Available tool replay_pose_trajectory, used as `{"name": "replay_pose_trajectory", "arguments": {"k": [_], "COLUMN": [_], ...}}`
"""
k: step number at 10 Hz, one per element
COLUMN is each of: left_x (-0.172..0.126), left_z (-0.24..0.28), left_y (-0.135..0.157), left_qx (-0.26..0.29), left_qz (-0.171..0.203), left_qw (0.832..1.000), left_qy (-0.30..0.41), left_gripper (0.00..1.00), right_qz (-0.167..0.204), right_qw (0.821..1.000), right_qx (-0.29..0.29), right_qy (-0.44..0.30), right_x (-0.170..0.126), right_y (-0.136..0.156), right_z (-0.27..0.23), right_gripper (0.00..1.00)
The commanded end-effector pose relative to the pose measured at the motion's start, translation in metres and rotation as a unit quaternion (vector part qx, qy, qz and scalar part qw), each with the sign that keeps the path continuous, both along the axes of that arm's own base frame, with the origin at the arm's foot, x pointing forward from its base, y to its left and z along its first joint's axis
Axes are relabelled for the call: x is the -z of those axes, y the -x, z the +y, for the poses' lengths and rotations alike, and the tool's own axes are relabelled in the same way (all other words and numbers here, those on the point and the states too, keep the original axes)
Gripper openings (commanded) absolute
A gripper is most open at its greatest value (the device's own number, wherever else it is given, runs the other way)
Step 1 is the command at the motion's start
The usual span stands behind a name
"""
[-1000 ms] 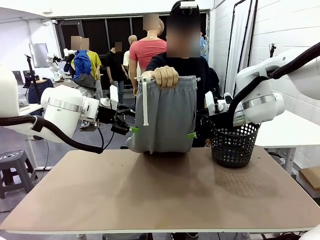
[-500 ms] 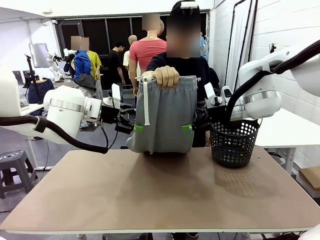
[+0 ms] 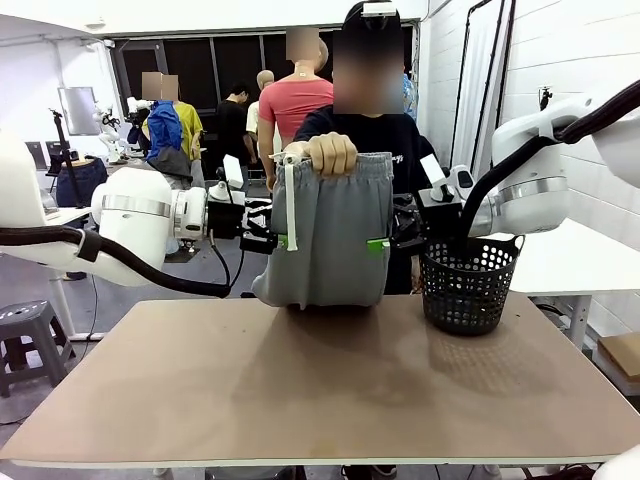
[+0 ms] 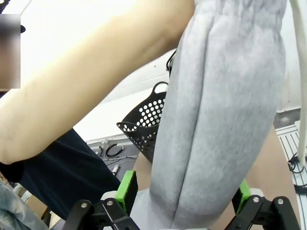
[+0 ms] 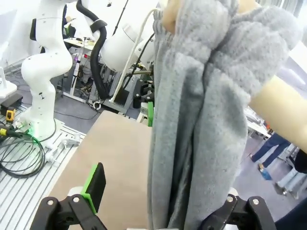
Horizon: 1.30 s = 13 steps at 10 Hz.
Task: Fold the training pants.
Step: Grab both ends of the Training pants handed by a person.
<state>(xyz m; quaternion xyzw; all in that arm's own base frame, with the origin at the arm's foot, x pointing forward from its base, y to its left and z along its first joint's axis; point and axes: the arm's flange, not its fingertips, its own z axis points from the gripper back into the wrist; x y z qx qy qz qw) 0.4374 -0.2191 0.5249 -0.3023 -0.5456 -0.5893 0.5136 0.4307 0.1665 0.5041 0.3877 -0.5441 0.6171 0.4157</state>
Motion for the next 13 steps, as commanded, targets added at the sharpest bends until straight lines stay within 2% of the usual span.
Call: {"name": "replay_pose_trajectory", "arguments": {"k": [1,4,6,11,13], "left_x": [0.005,0.001,-0.004,-0.024,-0.034], "left_z": [0.004,0.002,-0.006,-0.029,-0.035], "left_y": [-0.003,-0.001,-0.002,0.005,0.009], "left_qx": [-0.004,-0.002,-0.02,-0.039,-0.032], "left_qz": [-0.005,0.0,0.007,0.066,0.068], "left_qw": [1.0,1.0,0.999,0.996,0.996], "left_qy": [-0.009,-0.003,0.025,0.046,0.047], "left_gripper": [1.0,1.0,1.0,1.0,1.0], "right_qz": [-0.006,-0.001,-0.006,0.012,0.027], "right_qw": [1.0,1.0,1.0,0.998,0.997], "right_qx": [-0.003,0.0,0.009,0.009,0.009], "right_qy": [0.0,0.001,-0.028,-0.06,-0.068], "right_x": [0.0,0.0,-0.006,-0.029,-0.035], "right_y": [0.001,0.0,-0.004,0.001,0.0], "right_z": [0.002,0.0,0.005,0.013,0.017], "right_gripper": [1.0,1.0,1.0,1.0,1.0]}}
